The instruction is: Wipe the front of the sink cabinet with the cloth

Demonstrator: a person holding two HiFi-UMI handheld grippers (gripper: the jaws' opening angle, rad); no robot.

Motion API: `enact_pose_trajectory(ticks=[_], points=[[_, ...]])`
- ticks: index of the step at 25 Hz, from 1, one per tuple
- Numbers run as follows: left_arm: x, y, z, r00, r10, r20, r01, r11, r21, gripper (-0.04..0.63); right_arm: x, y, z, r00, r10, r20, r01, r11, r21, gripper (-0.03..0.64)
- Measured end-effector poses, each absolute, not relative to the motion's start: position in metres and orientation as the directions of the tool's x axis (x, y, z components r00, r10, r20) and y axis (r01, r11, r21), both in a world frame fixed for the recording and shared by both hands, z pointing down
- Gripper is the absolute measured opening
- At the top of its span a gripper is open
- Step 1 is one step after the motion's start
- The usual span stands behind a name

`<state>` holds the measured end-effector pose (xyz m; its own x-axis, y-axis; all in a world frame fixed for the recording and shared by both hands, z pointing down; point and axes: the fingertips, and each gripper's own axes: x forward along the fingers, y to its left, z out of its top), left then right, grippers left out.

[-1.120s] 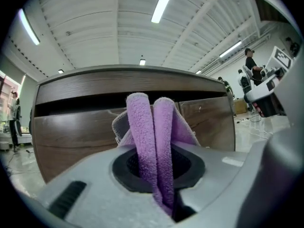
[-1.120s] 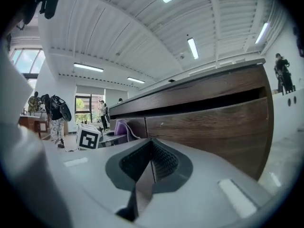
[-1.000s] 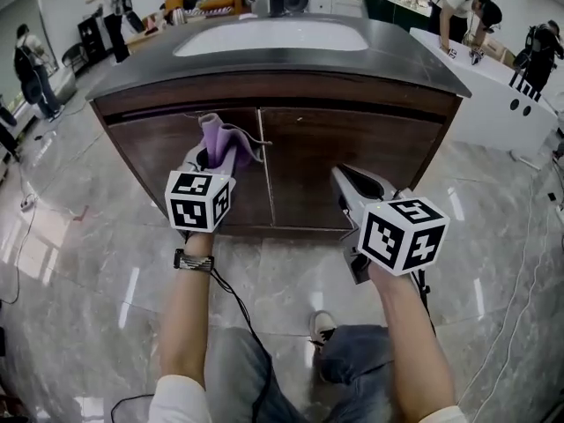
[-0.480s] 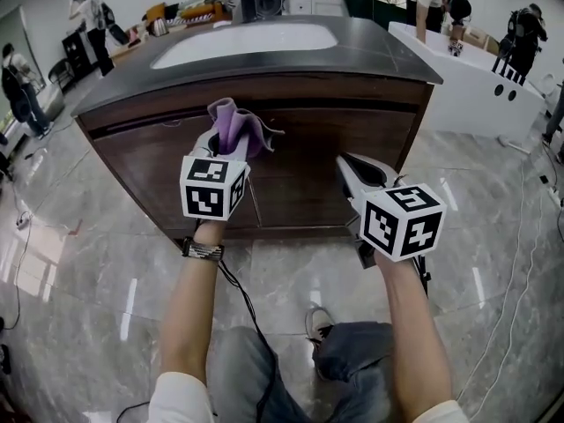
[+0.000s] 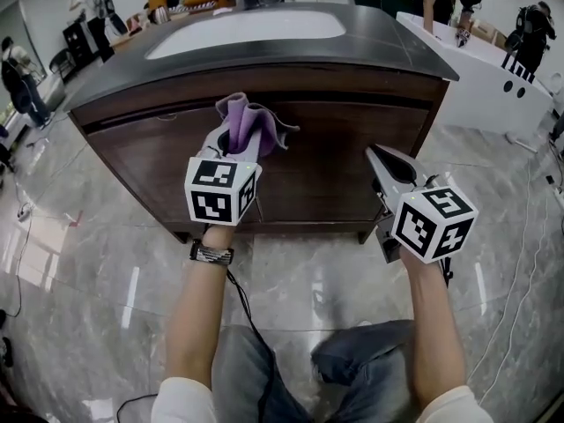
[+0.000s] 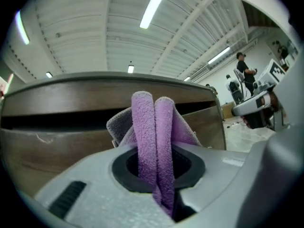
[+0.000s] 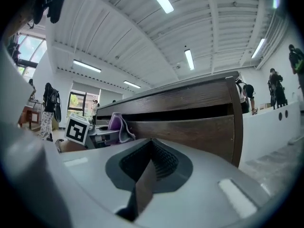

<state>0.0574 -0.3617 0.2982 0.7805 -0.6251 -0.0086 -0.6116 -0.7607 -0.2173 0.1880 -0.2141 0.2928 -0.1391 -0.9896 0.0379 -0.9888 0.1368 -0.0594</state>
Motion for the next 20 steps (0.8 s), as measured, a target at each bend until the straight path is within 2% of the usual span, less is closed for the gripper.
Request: enact_pose_trajectory(ticks=[5,8,13,20], points=[[0.063,-0.359,0.339,0.77,-0.635,-0.068,-0.63,-0.737,-0.245,0.052,0.184,-0.223,0.31,-0.126,-0.99,0.07,-0.99,0.121,-0.076,0.006],[0.067,-0.358,0.379,0.767,-0.642,-0.017,-0.622,-0.736,-0.265,0.052,0.187,-0.224,0.315,-0.118,-0.989,0.085,-0.99,0.11,-0.088,0.006],[0.064,-0.363,0.433,0.757,-0.652,0.054,-0.634,-0.752,-0.181,0.051,0.204,-0.222,0.317,-0.059,-0.994,0.088,-0.994,0.051,-0.097,0.006],[0.067,-0.366,0.448,0.75,-0.658,0.066,-0.642,-0.748,-0.165,0.051,0.208,-0.221,0.315,-0.044,-0.996,0.081,-0.995,0.037,-0.096,0.006]])
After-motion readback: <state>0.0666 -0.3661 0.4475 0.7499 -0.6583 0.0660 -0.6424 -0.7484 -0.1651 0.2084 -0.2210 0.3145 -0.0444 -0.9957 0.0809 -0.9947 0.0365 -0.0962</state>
